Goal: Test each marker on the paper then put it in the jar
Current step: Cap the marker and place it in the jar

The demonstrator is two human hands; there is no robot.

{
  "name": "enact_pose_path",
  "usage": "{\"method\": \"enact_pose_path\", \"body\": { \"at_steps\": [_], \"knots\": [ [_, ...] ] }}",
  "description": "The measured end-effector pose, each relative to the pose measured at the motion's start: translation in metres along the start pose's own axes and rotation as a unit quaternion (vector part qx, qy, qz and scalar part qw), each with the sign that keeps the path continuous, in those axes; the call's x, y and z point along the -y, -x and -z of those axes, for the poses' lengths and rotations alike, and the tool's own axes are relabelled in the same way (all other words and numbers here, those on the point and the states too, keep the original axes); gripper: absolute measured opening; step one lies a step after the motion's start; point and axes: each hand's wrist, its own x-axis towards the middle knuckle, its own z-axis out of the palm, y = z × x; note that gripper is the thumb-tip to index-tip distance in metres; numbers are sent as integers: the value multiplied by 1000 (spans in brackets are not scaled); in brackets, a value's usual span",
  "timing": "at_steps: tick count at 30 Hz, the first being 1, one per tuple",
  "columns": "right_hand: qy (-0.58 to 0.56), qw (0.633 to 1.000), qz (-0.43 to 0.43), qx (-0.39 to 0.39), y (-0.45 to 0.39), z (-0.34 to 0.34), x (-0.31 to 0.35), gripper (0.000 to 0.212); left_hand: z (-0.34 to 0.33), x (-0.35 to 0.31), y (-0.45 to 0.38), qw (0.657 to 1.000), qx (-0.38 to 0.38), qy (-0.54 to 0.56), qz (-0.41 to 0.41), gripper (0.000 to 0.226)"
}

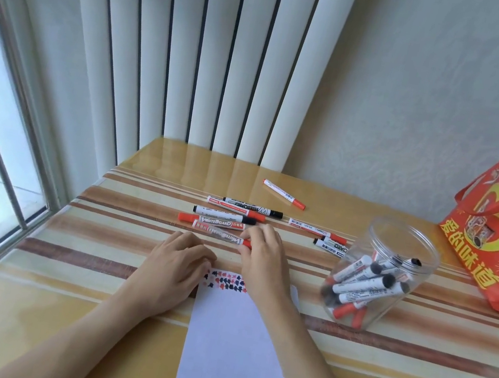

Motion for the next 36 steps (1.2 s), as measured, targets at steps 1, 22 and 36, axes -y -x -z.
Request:
{"method": "enact_pose_path", "body": {
  "at_steps": [1, 22, 36],
  "knots": [
    [-44, 999, -21, -3, 1, 5, 6, 11, 1, -1, 0, 1000, -3, 8, 2, 34],
    [-38, 996, 82, -3, 55, 49, 15, 17, 9, -16, 2, 994, -4, -23, -105, 23],
    [58, 990, 129, 23, 67, 28, 43, 23, 15, -18, 8, 990, 12, -61, -128, 30]
  ]
}}
